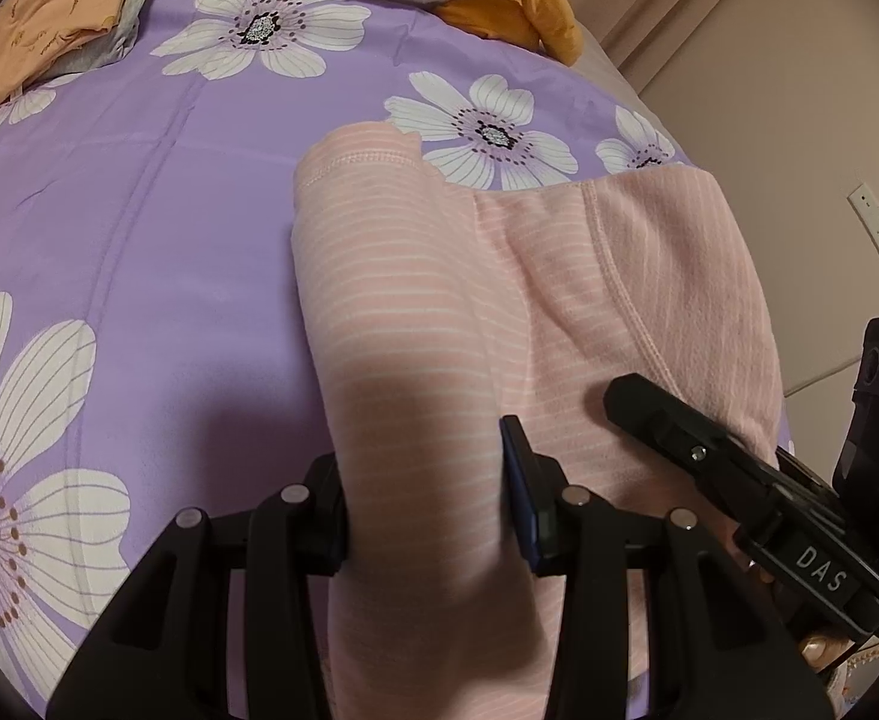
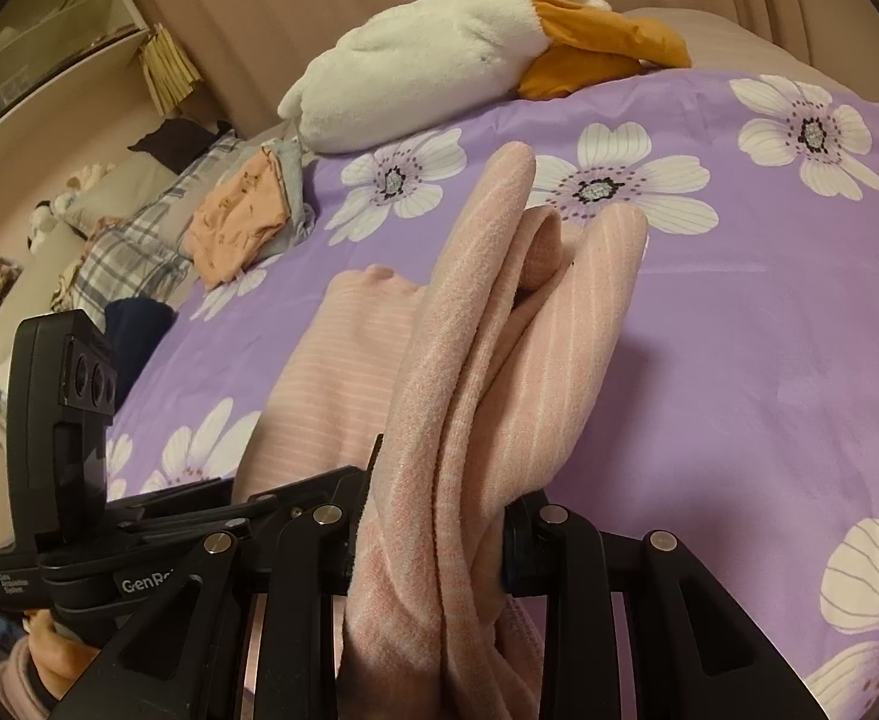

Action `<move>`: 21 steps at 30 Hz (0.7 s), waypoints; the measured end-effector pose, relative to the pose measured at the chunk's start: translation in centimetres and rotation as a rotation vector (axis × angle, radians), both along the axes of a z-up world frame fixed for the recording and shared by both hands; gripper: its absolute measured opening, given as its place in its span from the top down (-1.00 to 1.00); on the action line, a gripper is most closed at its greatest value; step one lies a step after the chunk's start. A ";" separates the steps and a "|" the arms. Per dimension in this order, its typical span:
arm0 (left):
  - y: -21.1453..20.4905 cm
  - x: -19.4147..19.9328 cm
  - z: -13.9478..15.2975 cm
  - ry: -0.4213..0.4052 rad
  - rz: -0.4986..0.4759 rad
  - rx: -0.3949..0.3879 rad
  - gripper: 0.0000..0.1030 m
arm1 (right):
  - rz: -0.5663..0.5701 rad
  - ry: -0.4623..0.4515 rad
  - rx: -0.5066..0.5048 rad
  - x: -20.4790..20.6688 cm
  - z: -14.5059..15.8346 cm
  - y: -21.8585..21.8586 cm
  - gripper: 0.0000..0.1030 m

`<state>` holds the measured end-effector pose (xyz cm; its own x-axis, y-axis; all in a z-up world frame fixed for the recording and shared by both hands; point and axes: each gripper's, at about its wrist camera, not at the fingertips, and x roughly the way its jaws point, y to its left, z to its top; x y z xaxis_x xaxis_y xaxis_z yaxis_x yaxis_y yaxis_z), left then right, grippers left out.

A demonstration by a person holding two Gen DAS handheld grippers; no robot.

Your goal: Fold small clothes

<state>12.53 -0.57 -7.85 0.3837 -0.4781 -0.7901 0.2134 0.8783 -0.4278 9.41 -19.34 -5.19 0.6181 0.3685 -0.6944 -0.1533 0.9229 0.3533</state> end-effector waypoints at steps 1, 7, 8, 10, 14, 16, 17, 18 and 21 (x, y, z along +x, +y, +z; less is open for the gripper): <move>0.1 0.1 -0.1 0.002 0.002 0.000 0.19 | 0.001 0.001 0.000 0.1 -0.1 0.1 0.42; 0.2 0.9 -0.5 0.008 0.007 0.001 0.19 | 0.006 0.005 -0.008 0.8 -0.3 0.3 0.42; 0.2 1.1 -0.6 0.009 0.007 0.002 0.19 | 0.005 0.006 -0.009 1.0 -0.4 0.3 0.42; 0.2 1.4 -0.8 0.010 0.007 0.005 0.19 | 0.004 0.008 -0.008 1.2 -0.6 0.3 0.42; 0.2 1.7 -1.1 0.012 0.009 0.009 0.19 | 0.001 0.014 -0.003 1.6 -0.9 0.3 0.42; 0.2 1.8 -1.3 0.013 0.008 0.010 0.19 | -0.001 0.015 -0.003 1.7 -1.0 0.4 0.42; 0.2 1.9 -1.3 0.014 0.008 0.012 0.19 | -0.001 0.016 -0.002 1.7 -1.1 0.4 0.42; 0.1 2.0 -1.4 0.015 0.008 0.012 0.19 | -0.001 0.018 -0.002 1.9 -1.1 0.3 0.42; 0.1 2.2 -1.6 0.018 0.008 0.015 0.19 | -0.001 0.022 -0.001 2.1 -1.3 0.2 0.42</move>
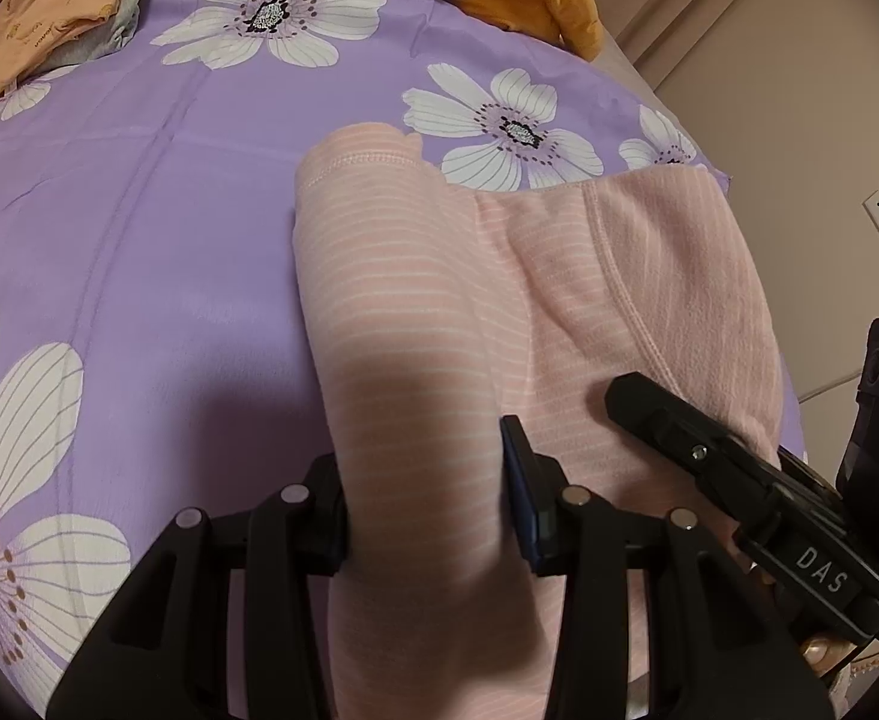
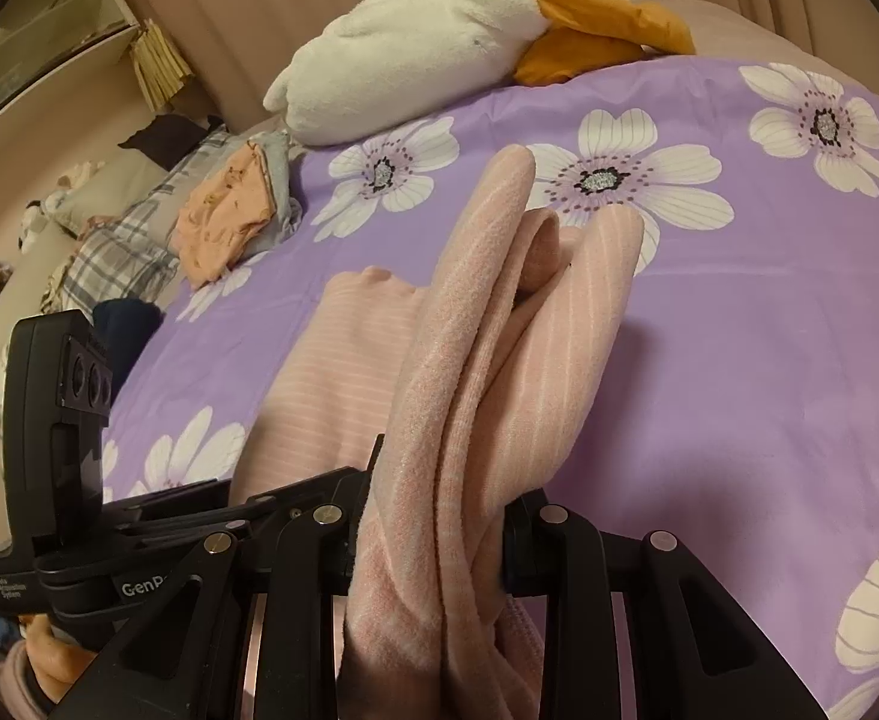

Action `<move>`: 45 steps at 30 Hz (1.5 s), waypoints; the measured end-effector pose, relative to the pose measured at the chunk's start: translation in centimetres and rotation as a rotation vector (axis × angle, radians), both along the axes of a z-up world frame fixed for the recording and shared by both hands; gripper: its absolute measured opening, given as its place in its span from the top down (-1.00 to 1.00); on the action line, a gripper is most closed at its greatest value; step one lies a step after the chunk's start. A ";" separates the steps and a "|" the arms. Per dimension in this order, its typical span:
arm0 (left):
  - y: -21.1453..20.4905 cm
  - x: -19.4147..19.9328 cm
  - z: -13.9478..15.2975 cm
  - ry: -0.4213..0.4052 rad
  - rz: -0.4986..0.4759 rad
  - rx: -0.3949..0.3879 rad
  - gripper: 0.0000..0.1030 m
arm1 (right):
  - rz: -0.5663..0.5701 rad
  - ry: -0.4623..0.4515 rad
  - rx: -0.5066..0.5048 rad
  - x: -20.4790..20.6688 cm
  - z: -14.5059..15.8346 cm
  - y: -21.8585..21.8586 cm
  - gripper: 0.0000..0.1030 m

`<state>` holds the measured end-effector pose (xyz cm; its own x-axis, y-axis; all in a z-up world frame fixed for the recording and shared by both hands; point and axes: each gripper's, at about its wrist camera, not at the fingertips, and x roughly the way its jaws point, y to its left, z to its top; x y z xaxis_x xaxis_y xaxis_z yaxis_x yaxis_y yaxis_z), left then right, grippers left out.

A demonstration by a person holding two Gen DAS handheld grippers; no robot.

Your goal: Fold small clothes

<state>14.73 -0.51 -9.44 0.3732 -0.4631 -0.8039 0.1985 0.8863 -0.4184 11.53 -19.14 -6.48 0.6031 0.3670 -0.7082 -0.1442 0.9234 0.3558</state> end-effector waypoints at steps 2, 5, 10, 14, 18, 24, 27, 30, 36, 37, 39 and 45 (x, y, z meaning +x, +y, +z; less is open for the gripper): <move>-0.1 0.2 -0.2 0.004 0.000 0.002 0.19 | -0.001 0.004 0.000 0.1 -0.1 -0.1 0.42; -0.1 0.4 -0.4 0.008 0.000 0.004 0.19 | -0.001 0.011 0.002 0.3 -0.4 -0.2 0.42; -0.1 0.6 -0.5 0.011 -0.002 0.009 0.19 | -0.003 0.018 0.004 0.6 -0.6 -0.3 0.42; -0.2 0.7 -0.7 0.013 -0.003 0.012 0.18 | -0.005 0.023 0.007 0.7 -0.7 -0.4 0.42; -0.2 0.8 -0.8 0.014 -0.006 0.017 0.17 | -0.010 0.030 0.013 0.7 -0.9 -0.6 0.42; -0.3 0.8 -0.9 0.011 -0.008 0.026 0.15 | -0.029 0.045 0.023 0.9 -1.5 -1.2 0.42; -0.3 0.8 -1.1 0.015 -0.008 0.026 0.12 | -0.039 0.056 0.030 0.9 -1.7 -1.4 0.42; -0.4 0.9 -1.2 0.019 -0.007 0.027 0.10 | -0.044 0.065 0.038 0.8 -1.9 -1.6 0.42; -0.4 1.0 -1.4 0.023 -0.005 0.026 0.06 | -0.056 0.083 0.049 0.8 -2.4 -2.0 0.42; -0.4 1.0 -1.4 0.024 -0.004 0.026 0.06 | -0.058 0.086 0.050 0.8 -2.4 -2.1 0.42; -0.4 1.0 -1.4 0.023 -0.004 0.028 0.05 | -0.062 0.091 0.052 0.8 -2.6 -2.2 0.42; -0.4 1.0 -1.4 0.024 -0.004 0.028 0.02 | -0.074 0.104 0.063 0.6 -2.9 -2.5 0.42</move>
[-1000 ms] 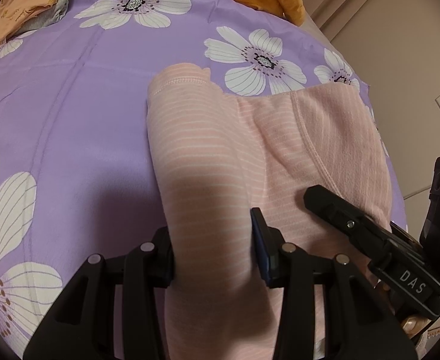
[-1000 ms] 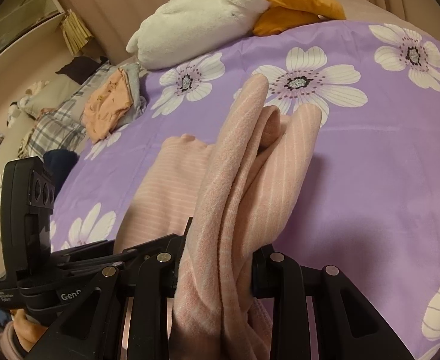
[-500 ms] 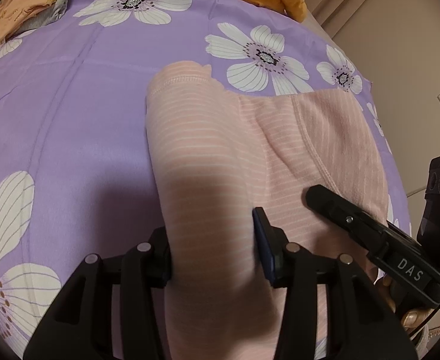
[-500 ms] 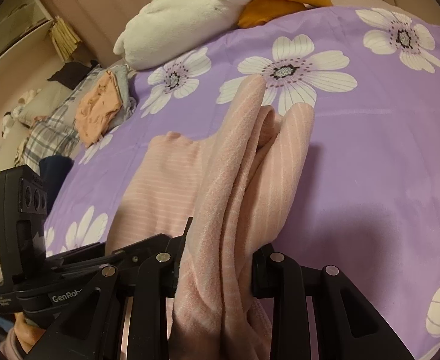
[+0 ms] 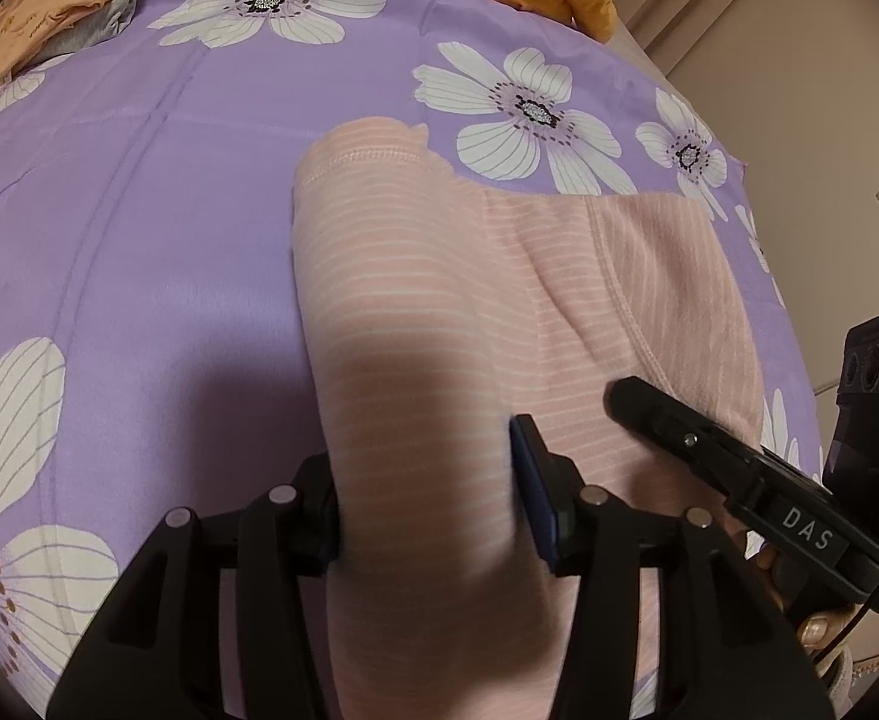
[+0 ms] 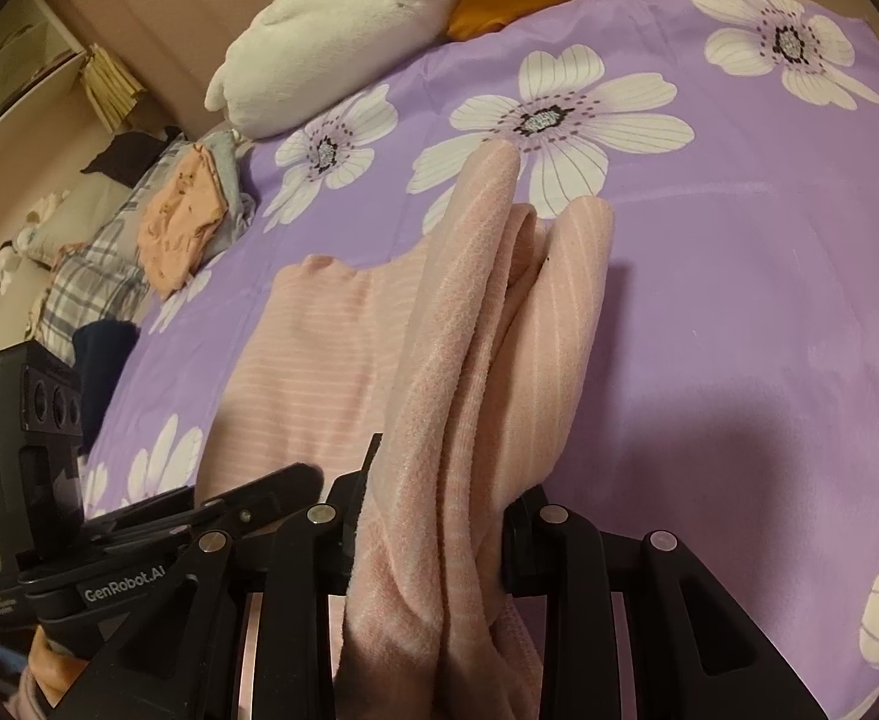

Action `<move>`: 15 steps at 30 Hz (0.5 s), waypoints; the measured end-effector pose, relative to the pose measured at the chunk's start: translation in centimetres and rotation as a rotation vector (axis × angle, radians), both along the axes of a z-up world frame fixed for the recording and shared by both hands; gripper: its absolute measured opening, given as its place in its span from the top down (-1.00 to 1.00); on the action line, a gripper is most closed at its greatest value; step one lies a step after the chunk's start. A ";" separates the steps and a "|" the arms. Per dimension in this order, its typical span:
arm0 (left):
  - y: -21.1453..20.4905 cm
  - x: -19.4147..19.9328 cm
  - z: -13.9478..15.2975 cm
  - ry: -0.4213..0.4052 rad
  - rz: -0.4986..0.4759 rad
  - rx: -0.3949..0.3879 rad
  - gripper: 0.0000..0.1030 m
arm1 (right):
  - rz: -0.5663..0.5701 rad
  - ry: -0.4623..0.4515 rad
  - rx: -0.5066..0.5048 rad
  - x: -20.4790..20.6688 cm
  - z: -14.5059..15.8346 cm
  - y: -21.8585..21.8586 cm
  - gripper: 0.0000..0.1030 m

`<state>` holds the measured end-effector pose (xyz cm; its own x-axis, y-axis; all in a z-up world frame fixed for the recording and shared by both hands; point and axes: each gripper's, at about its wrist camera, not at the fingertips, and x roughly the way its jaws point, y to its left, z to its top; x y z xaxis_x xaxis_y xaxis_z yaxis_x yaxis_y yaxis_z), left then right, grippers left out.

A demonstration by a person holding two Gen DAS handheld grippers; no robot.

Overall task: Fold small clothes
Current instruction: 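Fold the held strip end over the shirt with the right tool while the left tool holds it down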

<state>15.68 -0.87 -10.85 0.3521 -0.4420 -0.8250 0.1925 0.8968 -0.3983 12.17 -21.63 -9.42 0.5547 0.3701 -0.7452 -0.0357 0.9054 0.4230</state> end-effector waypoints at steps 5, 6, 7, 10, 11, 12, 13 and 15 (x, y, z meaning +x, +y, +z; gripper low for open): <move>0.0 0.0 0.0 -0.001 0.000 0.002 -0.01 | -0.007 0.010 0.005 -0.1 -0.2 -0.3 0.42; 0.0 0.0 0.0 -0.001 0.000 0.003 -0.02 | -0.008 0.012 0.006 0.0 -0.2 -0.4 0.42; 0.0 0.0 -0.1 -0.001 0.000 0.003 -0.03 | -0.010 0.014 0.008 0.0 -0.3 -0.5 0.42; 0.1 0.0 -0.2 -0.001 0.004 0.005 -0.06 | -0.013 0.018 0.012 0.0 -0.4 -0.7 0.42; 0.1 0.0 -0.2 -0.002 0.004 0.008 -0.07 | -0.014 0.020 0.013 0.0 -0.4 -0.7 0.42; 0.1 0.0 -0.2 -0.005 0.004 0.013 -0.07 | -0.015 0.022 0.015 0.0 -0.4 -0.7 0.42; 0.0 0.0 -0.2 -0.007 0.003 0.016 -0.08 | -0.015 0.023 0.017 -0.1 -0.4 -0.8 0.42; 0.0 0.0 -0.2 -0.008 0.002 0.021 -0.08 | -0.018 0.024 0.019 -0.2 -0.5 -0.8 0.42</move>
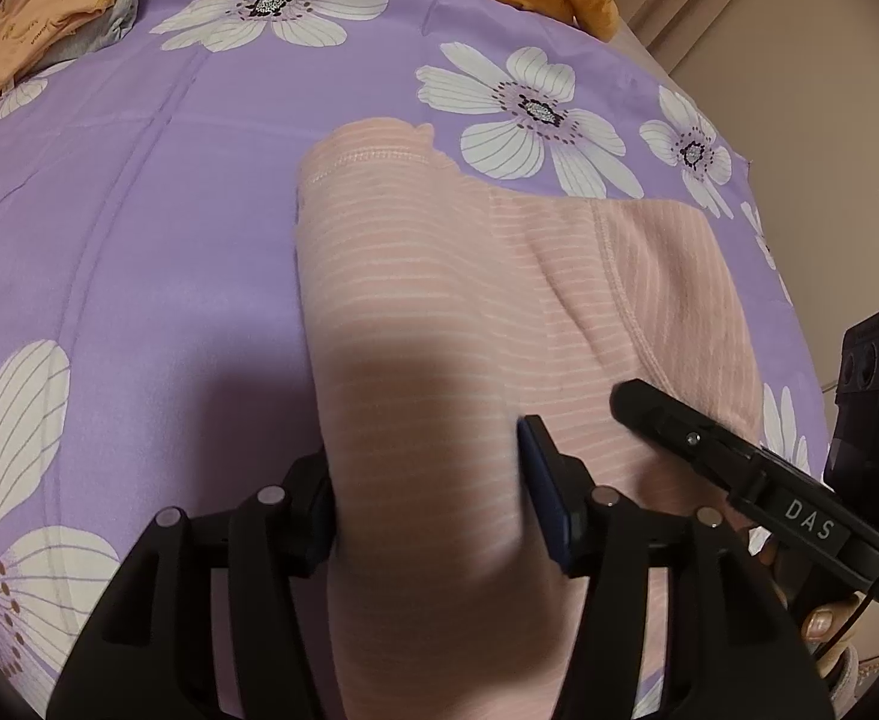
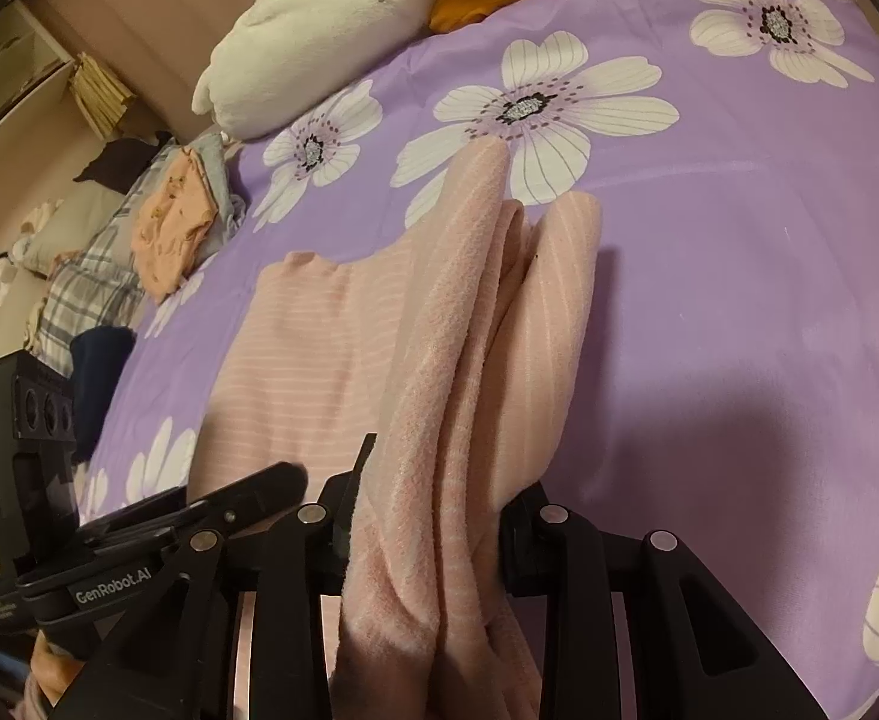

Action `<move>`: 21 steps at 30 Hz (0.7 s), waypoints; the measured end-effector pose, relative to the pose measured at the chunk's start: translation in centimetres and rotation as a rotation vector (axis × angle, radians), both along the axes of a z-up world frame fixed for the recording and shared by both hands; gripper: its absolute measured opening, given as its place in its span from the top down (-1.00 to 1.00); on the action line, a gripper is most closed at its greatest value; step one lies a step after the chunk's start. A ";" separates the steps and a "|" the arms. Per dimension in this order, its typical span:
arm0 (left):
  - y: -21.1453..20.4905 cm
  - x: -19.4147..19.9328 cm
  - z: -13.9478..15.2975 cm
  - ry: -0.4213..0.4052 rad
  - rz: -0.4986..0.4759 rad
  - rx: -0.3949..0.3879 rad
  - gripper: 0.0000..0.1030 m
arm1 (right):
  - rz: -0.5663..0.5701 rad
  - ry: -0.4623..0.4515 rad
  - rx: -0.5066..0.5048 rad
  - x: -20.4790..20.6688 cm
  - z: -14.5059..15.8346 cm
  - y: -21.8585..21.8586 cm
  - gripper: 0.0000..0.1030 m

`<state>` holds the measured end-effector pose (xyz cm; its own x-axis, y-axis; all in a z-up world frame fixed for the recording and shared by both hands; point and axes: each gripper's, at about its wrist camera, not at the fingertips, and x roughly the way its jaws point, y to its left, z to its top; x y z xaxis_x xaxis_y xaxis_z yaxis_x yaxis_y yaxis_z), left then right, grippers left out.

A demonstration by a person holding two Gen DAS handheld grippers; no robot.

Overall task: Fold small clothes
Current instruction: 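Fold the held strip end over the shirt with the right tool while the left tool holds it down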

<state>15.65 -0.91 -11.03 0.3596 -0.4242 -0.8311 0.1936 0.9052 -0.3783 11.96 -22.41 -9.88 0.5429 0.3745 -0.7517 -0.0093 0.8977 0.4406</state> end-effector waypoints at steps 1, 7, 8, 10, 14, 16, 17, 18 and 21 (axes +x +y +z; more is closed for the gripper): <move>0.0 0.0 0.0 0.000 0.000 0.000 -0.09 | 0.000 0.001 0.001 0.0 0.0 0.0 0.42; -0.1 -0.1 0.1 -0.007 0.000 0.013 -0.14 | -0.006 0.007 0.008 0.0 -0.1 -0.2 0.40; -0.1 -0.1 0.0 -0.006 0.001 0.014 -0.15 | -0.007 0.009 0.010 0.0 -0.1 -0.2 0.40; 0.0 0.0 0.0 -0.004 0.004 0.014 -0.17 | -0.008 0.013 0.011 0.1 -0.2 -0.3 0.39; 0.1 0.0 -0.1 -0.003 0.010 0.023 -0.24 | -0.011 0.018 0.014 0.1 -0.2 -0.4 0.39; 0.1 0.0 -0.1 -0.001 0.012 0.021 -0.25 | -0.010 0.018 0.016 0.1 -0.2 -0.4 0.39; 0.1 -0.1 -0.1 -0.001 0.012 0.022 -0.25 | -0.010 0.019 0.017 0.1 -0.2 -0.4 0.39; 0.1 -0.1 0.0 -0.002 0.013 0.024 -0.25 | -0.010 0.019 0.017 0.1 -0.2 -0.4 0.39; 0.0 -0.1 0.0 -0.004 0.016 0.036 -0.32 | -0.010 0.020 0.018 0.1 -0.2 -0.5 0.39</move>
<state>15.50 -0.90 -11.07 0.3694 -0.3885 -0.8441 0.1809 0.9211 -0.3448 12.10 -22.89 -10.10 0.5316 0.3829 -0.7555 0.0084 0.8896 0.4567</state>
